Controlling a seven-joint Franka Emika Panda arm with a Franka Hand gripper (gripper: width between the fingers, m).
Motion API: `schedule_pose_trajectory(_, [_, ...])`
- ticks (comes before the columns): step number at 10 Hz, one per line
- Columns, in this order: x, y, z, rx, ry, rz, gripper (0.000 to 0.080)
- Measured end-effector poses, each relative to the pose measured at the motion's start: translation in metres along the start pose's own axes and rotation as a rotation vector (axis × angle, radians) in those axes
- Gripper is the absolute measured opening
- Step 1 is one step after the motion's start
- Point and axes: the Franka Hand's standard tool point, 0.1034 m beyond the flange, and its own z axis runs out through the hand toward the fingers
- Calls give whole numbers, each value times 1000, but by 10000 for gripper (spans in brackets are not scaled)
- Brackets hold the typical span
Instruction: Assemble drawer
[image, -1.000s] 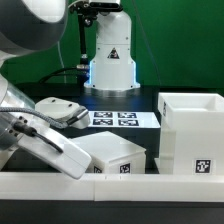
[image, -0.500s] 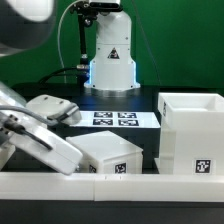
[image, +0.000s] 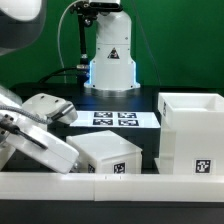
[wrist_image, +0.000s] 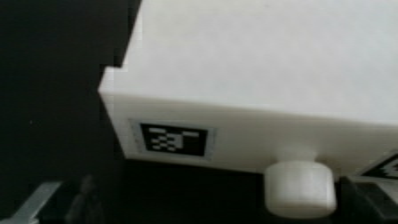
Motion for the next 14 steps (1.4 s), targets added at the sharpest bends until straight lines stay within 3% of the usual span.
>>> schedule_pose_trajectory(2, [-1, -11, 1, 0, 30, -9, 649])
schedule_pose_trajectory(4, [1, -23, -6, 8, 169, -23, 648])
schedule_pose_trajectory(5, [-7, -21, -1, 2, 147, -17, 648])
schedule_pose_trajectory(8, [-4, -24, -4, 6, 167, -22, 648])
schedule_pose_trajectory(11, [-2, -19, -1, 6, 156, -14, 648])
schedule_pose_trajectory(14, [-5, -3, 6, -32, -31, 8, 648])
